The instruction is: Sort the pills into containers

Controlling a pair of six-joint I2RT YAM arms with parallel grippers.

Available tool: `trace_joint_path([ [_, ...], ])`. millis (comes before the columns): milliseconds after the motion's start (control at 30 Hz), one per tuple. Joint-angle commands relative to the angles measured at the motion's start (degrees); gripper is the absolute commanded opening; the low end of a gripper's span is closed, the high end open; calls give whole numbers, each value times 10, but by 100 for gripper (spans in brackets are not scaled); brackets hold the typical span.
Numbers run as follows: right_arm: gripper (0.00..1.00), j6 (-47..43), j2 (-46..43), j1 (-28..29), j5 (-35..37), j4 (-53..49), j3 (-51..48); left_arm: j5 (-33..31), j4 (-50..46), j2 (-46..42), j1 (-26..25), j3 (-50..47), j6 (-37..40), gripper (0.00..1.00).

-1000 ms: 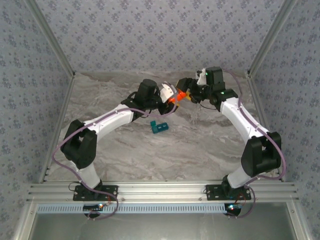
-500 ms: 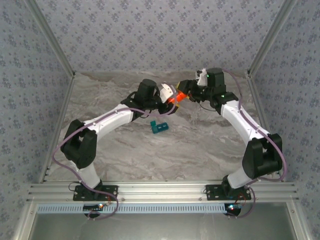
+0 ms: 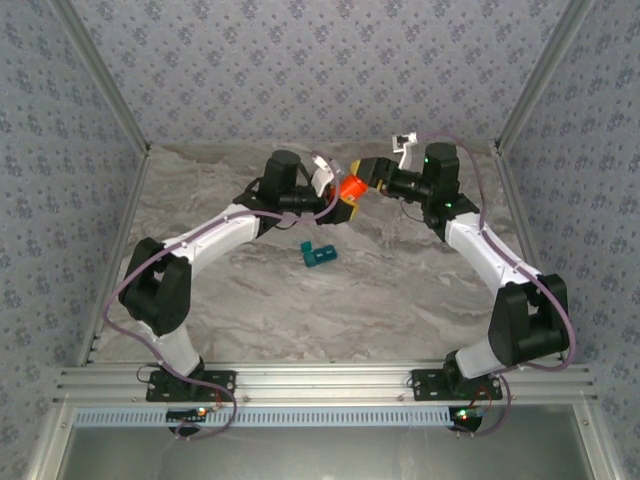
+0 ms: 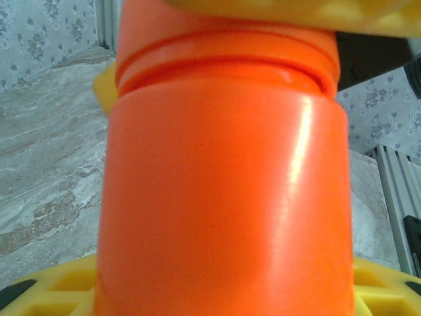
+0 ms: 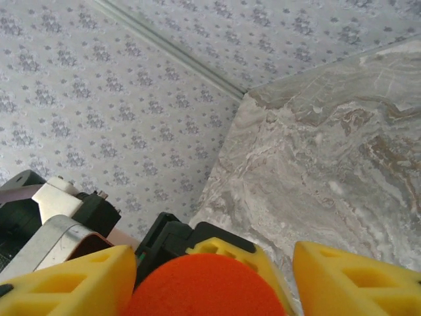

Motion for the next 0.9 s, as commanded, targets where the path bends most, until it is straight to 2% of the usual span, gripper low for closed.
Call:
trace_joint_path([
  [0,77,8,-19,-17,31,-38,23,-23,13,-8,13,15,7,0],
  [133,83,44,-40,-26,81,-62,20,-95,-12,-12,4,11,56,0],
  [367,84,84,-40,-28,122,-132,30,-169,-47,-11,-21,10,130,0],
  [533,86,74,-23,-11,140,-183,59,-181,-52,-5,-33,15,143,0],
  [867,86,78,0,15,136,-180,63,-181,-55,1,-39,23,144,0],
])
